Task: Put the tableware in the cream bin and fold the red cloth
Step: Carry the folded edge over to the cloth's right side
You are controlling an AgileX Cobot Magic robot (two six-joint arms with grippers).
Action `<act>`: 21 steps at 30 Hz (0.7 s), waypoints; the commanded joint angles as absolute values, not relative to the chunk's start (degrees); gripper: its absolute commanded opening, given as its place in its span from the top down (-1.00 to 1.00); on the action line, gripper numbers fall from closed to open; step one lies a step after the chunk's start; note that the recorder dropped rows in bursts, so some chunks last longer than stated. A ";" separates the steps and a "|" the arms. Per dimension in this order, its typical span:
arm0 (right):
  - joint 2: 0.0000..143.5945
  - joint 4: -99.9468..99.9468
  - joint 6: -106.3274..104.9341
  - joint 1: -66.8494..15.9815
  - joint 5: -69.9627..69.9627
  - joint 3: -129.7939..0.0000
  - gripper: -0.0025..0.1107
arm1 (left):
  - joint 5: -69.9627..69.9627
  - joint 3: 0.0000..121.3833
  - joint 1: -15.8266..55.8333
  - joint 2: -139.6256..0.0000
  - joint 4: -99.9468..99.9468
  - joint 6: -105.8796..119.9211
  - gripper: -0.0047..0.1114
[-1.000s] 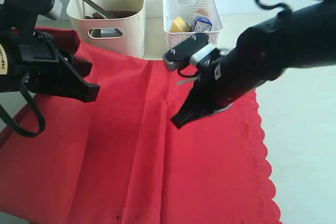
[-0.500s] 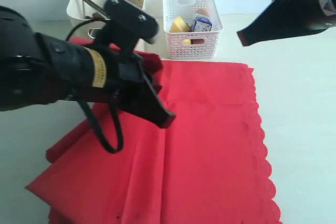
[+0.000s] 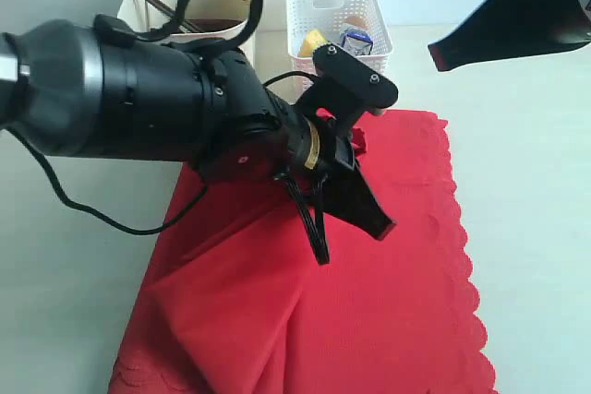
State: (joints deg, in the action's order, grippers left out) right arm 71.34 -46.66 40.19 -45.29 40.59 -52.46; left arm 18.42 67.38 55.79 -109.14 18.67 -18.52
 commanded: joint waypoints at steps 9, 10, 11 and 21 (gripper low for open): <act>72.08 -47.35 40.54 -45.30 40.32 -52.42 0.96 | 17.88 68.95 56.04 -111.59 16.76 -15.41 -0.89; 72.42 -47.35 40.54 -45.30 40.32 -52.42 0.96 | 17.88 68.95 56.04 -111.45 16.63 -15.26 -0.89; 72.77 -47.35 40.54 -45.30 40.32 -52.42 0.96 | 17.88 68.95 56.04 -111.29 16.63 -15.26 -0.89; 76.23 -49.67 40.54 -45.30 39.17 -52.42 0.96 | 17.23 68.95 56.04 -108.15 15.78 -15.26 -0.89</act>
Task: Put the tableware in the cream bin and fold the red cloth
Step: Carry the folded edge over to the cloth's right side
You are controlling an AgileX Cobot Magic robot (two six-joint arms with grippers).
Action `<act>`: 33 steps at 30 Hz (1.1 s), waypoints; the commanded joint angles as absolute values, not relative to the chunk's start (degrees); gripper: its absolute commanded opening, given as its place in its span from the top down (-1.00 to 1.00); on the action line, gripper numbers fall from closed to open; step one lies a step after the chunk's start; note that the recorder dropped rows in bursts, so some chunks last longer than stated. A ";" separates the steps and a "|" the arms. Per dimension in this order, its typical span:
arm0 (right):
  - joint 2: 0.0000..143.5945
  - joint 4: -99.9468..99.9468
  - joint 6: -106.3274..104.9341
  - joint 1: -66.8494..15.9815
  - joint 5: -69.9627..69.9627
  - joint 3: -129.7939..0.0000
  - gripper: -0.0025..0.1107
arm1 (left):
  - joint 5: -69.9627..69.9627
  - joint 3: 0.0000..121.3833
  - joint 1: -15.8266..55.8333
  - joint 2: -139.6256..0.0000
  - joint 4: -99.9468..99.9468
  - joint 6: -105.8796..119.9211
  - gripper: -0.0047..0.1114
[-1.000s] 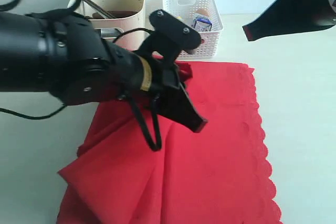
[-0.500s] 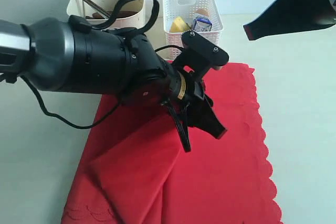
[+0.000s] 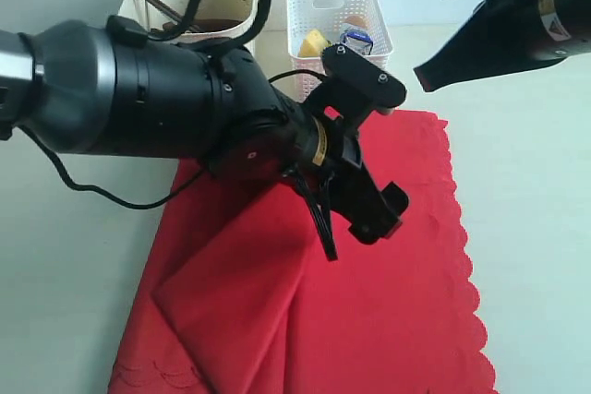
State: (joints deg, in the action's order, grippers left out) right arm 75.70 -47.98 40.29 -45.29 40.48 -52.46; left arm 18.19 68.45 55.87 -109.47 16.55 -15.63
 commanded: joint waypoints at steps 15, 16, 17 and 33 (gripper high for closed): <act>76.23 -49.97 40.54 -45.30 37.69 -52.42 0.96 | 12.61 68.95 60.99 -108.18 15.78 -12.26 -0.89; 76.23 -49.97 40.54 -45.30 37.69 -52.42 0.96 | 11.61 68.95 61.83 -108.18 15.78 -12.26 -0.89; 76.23 -49.97 40.54 -45.30 37.79 -52.42 0.96 | 11.14 68.95 62.48 -108.18 15.78 -12.26 -0.88; 75.94 -54.97 43.68 -45.30 45.33 -52.42 0.96 | 11.50 68.95 69.56 -105.43 17.45 -8.75 0.73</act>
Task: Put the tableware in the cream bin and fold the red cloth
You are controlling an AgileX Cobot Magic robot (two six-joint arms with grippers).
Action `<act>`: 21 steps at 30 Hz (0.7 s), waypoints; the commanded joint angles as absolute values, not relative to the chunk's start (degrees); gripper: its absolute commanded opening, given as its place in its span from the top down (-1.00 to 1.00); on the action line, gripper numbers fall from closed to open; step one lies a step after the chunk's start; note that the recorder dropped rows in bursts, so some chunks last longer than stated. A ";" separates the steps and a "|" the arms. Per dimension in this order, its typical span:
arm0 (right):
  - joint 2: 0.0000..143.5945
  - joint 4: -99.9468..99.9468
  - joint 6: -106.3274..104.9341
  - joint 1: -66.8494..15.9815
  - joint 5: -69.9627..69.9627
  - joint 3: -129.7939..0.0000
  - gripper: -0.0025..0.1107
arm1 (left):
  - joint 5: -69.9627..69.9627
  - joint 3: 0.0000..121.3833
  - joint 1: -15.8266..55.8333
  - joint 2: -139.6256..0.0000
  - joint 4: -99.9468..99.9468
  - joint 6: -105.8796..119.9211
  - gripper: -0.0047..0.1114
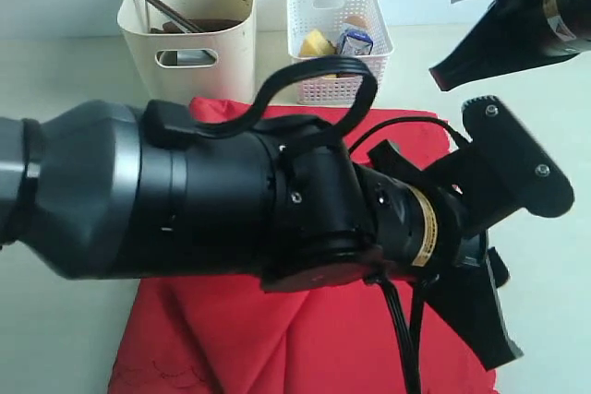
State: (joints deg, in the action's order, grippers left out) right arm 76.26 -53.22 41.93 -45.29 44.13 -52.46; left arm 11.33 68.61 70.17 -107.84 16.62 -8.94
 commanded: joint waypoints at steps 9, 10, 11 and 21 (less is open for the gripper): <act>75.94 -54.95 44.22 -45.30 45.33 -52.42 0.96 | 26.19 68.19 65.43 -98.82 20.84 -8.93 0.92; 75.94 -54.84 44.64 -45.30 45.33 -52.42 0.96 | 27.75 67.43 64.47 -98.05 21.29 -8.93 0.92; 75.94 -54.84 45.07 -45.30 45.33 -52.42 0.96 | 28.89 66.28 63.37 -97.45 21.94 -9.29 0.92; 75.94 -54.15 45.15 -45.30 42.24 -52.42 0.96 | 27.89 49.60 47.51 -96.67 24.77 -13.06 0.92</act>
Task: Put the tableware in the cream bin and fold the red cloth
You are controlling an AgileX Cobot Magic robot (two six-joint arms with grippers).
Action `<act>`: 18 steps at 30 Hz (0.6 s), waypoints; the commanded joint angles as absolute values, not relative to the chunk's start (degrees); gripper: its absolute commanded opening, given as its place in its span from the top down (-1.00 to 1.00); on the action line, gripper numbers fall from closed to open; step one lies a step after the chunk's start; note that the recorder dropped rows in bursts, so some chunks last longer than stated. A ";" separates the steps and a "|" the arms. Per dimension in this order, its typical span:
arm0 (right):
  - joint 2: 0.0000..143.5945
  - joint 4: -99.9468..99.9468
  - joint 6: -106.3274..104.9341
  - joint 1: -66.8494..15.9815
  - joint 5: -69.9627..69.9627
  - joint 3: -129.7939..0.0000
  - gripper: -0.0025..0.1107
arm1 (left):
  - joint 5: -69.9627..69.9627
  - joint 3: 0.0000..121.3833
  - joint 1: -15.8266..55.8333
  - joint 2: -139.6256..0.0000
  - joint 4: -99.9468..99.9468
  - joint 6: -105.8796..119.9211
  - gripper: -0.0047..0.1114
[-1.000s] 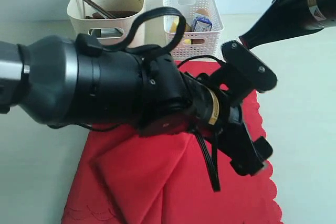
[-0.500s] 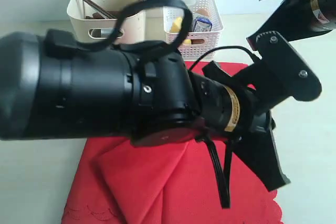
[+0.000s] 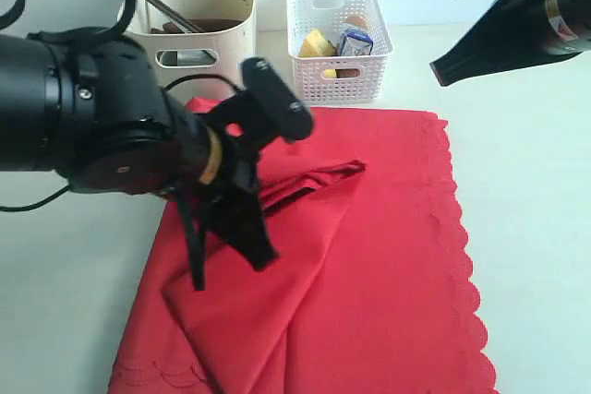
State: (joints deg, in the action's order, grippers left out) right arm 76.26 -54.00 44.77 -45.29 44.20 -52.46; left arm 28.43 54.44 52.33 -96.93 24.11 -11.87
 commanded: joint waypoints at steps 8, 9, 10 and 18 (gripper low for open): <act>75.94 -53.00 45.15 -45.30 40.58 -52.42 0.96 | 23.66 50.31 43.39 -98.14 25.87 -9.95 0.92; 75.94 -53.27 45.15 -45.30 40.33 -52.42 0.96 | 27.49 51.01 43.39 -97.52 26.72 -10.07 0.92; 75.94 -53.63 45.15 -45.30 40.04 -52.42 0.96 | 30.85 51.35 43.25 -96.61 28.32 -10.71 0.92; 75.94 -53.81 45.15 -45.30 38.83 -52.42 0.96 | 34.37 47.02 39.60 -86.25 41.38 -25.00 0.92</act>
State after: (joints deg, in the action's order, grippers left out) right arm 76.26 -53.20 44.77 -45.29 39.38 -52.46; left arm 33.79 49.08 41.15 -89.08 38.55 -21.25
